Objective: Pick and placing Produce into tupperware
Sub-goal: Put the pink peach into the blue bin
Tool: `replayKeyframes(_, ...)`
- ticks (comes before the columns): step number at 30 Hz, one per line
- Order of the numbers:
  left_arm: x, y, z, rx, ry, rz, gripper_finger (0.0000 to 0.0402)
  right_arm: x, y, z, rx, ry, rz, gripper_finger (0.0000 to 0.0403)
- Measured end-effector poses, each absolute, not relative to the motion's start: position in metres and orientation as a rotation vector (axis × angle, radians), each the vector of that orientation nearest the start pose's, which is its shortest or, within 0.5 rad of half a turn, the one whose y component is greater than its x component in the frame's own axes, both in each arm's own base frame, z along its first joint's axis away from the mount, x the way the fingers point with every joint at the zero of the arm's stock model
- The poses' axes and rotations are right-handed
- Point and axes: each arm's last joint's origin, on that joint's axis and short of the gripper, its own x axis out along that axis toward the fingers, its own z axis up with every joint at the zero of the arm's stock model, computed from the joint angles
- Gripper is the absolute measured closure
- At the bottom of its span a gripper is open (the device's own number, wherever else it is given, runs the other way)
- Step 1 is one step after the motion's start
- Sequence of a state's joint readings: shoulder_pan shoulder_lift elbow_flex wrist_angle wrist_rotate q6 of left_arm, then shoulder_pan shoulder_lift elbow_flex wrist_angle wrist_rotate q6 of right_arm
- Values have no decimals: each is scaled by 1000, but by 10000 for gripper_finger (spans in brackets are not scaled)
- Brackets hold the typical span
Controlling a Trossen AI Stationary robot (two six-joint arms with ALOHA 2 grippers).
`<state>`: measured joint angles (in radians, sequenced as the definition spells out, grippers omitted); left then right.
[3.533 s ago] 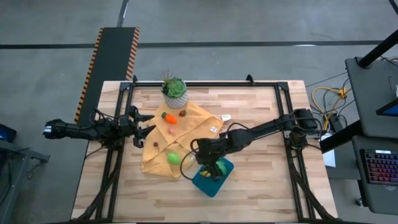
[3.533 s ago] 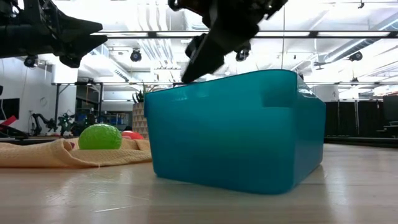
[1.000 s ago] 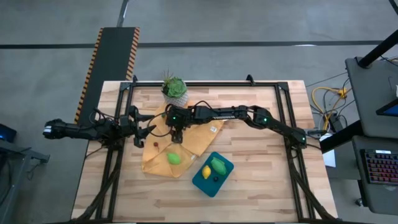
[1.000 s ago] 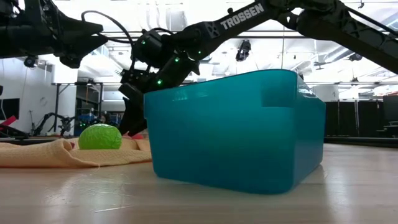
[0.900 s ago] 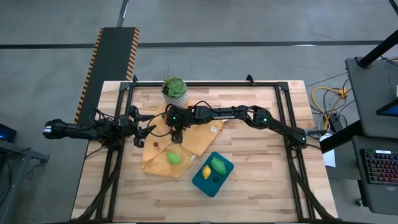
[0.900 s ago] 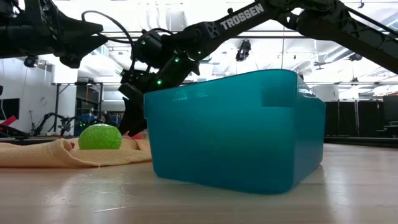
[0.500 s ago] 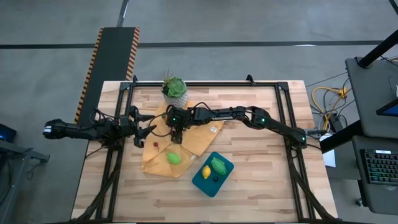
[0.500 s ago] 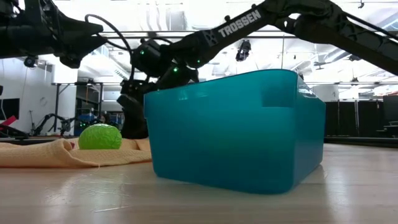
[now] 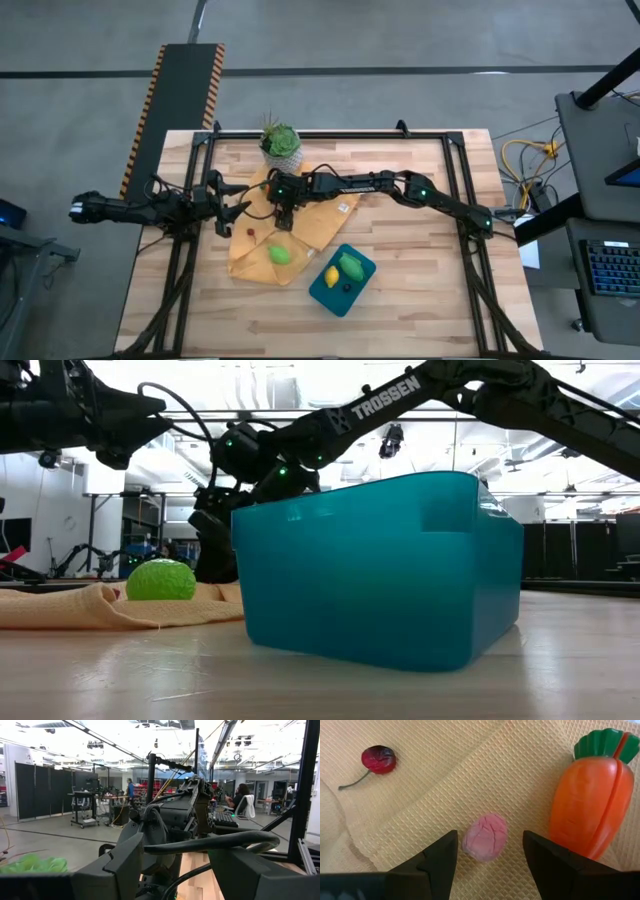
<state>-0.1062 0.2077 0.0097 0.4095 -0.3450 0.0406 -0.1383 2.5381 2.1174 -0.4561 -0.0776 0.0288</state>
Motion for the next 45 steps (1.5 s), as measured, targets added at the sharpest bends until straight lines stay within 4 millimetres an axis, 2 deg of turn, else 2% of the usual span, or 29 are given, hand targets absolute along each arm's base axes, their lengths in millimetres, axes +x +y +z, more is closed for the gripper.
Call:
replayKeyframes(4,107,-2,189,-7,-203,242,200,542,-73,134,124,873,-70,215)
replayKeyframes(14,107,-2,189,-8,-203,242,200,542,-73,134,119,874,-67,344)
replayKeyframes(17,107,-2,189,-8,-203,242,200,542,-73,134,103,874,-59,368)
replayKeyframes(25,107,-2,189,-8,-204,242,200,542,-72,142,96,864,-47,375)
replayKeyframes(31,107,-2,189,-8,-204,239,200,536,-63,168,92,855,-34,377)
replayKeyframes(37,107,-2,189,-8,-203,239,200,524,-38,196,93,916,3,378)
replayKeyframes(45,107,-2,189,-9,-203,240,200,493,8,225,-13,1108,61,379)
